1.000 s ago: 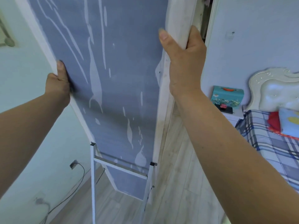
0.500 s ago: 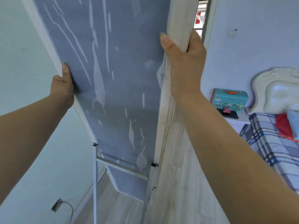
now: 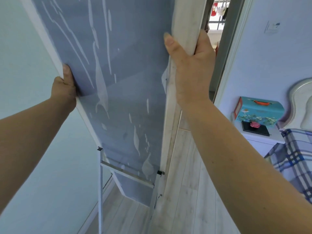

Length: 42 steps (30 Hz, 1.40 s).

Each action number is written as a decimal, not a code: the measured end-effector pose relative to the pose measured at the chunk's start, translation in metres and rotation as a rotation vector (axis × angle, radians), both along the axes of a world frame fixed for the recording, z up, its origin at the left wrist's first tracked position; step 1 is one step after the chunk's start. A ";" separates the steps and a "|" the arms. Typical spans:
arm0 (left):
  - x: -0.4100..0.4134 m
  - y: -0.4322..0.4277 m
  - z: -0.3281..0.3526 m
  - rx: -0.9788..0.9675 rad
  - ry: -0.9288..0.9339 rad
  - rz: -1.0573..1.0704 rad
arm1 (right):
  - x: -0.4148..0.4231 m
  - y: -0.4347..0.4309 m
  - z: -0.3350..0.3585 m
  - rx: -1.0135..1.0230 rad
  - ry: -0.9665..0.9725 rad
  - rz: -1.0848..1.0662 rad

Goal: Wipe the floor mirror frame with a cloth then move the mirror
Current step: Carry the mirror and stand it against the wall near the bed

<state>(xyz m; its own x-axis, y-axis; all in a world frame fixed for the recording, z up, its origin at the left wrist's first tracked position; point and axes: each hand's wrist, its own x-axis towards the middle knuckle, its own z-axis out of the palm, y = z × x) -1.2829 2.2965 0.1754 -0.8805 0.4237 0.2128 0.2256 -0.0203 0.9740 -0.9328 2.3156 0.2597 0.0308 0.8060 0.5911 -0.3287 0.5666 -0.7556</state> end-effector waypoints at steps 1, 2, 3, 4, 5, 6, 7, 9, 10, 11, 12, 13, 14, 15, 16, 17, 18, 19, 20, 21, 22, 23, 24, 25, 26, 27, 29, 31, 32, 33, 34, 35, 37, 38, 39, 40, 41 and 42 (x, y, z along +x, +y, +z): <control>-0.008 0.008 -0.002 0.002 -0.006 -0.003 | -0.009 0.007 -0.001 -0.006 -0.007 0.000; -0.019 0.017 -0.005 0.012 -0.021 -0.007 | -0.017 0.013 -0.003 -0.011 -0.006 0.002; -0.026 0.026 -0.006 0.014 -0.031 -0.014 | -0.026 0.021 -0.004 -0.015 -0.005 -0.002; -0.036 0.035 -0.008 0.012 -0.040 -0.034 | -0.034 0.028 -0.007 -0.019 -0.003 -0.009; -0.041 0.042 -0.010 0.011 -0.042 -0.048 | -0.040 0.033 -0.009 -0.021 -0.005 -0.022; -0.045 0.050 -0.010 0.005 -0.045 -0.062 | -0.047 0.038 -0.011 -0.025 -0.009 -0.042; -0.049 0.059 -0.010 -0.013 -0.044 -0.083 | -0.056 0.043 -0.012 -0.031 -0.017 -0.066; -0.051 0.073 -0.010 -0.043 -0.020 -0.117 | -0.067 0.049 -0.015 -0.044 -0.016 -0.086; -0.057 0.084 -0.013 -0.040 -0.022 -0.129 | -0.074 0.053 -0.016 -0.049 -0.010 -0.089; -0.065 0.094 -0.015 -0.037 -0.021 -0.143 | -0.080 0.056 -0.018 -0.054 -0.004 -0.098; -0.070 0.103 -0.016 -0.043 -0.010 -0.153 | -0.084 0.057 -0.019 -0.057 -0.001 -0.111; -0.073 0.110 -0.017 -0.052 0.004 -0.161 | -0.089 0.058 -0.020 -0.058 0.004 -0.122; -0.077 0.116 -0.017 -0.055 0.013 -0.171 | -0.093 0.060 -0.021 -0.057 0.013 -0.128; -0.080 0.123 -0.018 -0.058 0.013 -0.191 | -0.098 0.062 -0.024 -0.062 0.020 -0.136; -0.081 0.128 -0.018 -0.063 0.011 -0.206 | -0.102 0.064 -0.025 -0.068 0.022 -0.146; -0.083 0.133 -0.019 -0.069 0.013 -0.217 | -0.104 0.065 -0.027 -0.075 0.022 -0.157; -0.085 0.139 -0.020 -0.073 0.017 -0.227 | -0.107 0.068 -0.030 -0.083 0.027 -0.168; -0.086 0.144 -0.021 -0.073 0.023 -0.238 | -0.109 0.070 -0.032 -0.088 0.035 -0.174; -0.088 0.149 -0.022 -0.080 0.027 -0.253 | -0.111 0.072 -0.035 -0.091 0.049 -0.175; -0.088 0.153 -0.022 -0.080 0.023 -0.264 | -0.112 0.073 -0.037 -0.090 0.061 -0.173; -0.088 0.158 -0.023 -0.080 0.013 -0.278 | -0.114 0.075 -0.040 -0.089 0.071 -0.178; -0.089 0.162 -0.024 -0.085 0.013 -0.288 | -0.116 0.076 -0.042 -0.089 0.077 -0.185; -0.088 0.165 -0.025 -0.089 0.024 -0.295 | -0.118 0.076 -0.044 -0.087 0.079 -0.192; -0.089 0.169 -0.026 -0.101 0.031 -0.307 | -0.119 0.077 -0.045 -0.086 0.079 -0.202; -0.089 0.171 -0.027 -0.104 0.029 -0.317 | -0.120 0.078 -0.047 -0.086 0.080 -0.210; -0.089 0.174 -0.027 -0.101 0.024 -0.329 | -0.121 0.079 -0.049 -0.085 0.084 -0.220; -0.090 0.179 -0.029 -0.098 0.021 -0.359 | -0.124 0.080 -0.053 -0.080 0.091 -0.230; -0.087 0.184 -0.032 -0.084 -0.001 -0.387 | -0.127 0.079 -0.056 -0.077 0.087 -0.242; -0.084 0.186 -0.034 -0.073 -0.015 -0.406 | -0.129 0.078 -0.058 -0.082 0.081 -0.243; -0.082 0.188 -0.036 -0.067 -0.031 -0.421 | -0.130 0.078 -0.060 -0.090 0.073 -0.238; -0.080 0.191 -0.038 -0.064 -0.046 -0.433 | -0.131 0.079 -0.062 -0.099 0.065 -0.233; -0.079 0.193 -0.040 -0.066 -0.063 -0.443 | -0.132 0.079 -0.064 -0.105 0.060 -0.236; -0.081 0.196 -0.046 -0.076 -0.062 -0.462 | -0.134 0.077 -0.069 -0.102 0.052 -0.251; -0.081 0.196 -0.049 -0.066 -0.073 -0.478 | -0.135 0.076 -0.071 -0.099 0.042 -0.257; -0.082 0.199 -0.051 -0.054 -0.093 -0.486 | -0.136 0.075 -0.072 -0.096 0.037 -0.262; -0.080 0.201 -0.052 -0.054 -0.102 -0.494 | -0.137 0.075 -0.072 -0.094 0.035 -0.270; -0.078 0.204 -0.052 -0.071 -0.107 -0.505 | -0.137 0.075 -0.072 -0.095 0.034 -0.281; -0.077 0.207 -0.051 -0.092 -0.109 -0.517 | -0.137 0.074 -0.071 -0.096 0.033 -0.290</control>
<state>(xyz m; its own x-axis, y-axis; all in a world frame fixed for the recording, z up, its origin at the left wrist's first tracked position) -1.3596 2.5031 0.1242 -0.5672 0.8203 0.0739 0.1065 -0.0159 0.9942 -1.0702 2.3898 0.1883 0.2851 0.8132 0.5073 -0.1890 0.5666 -0.8020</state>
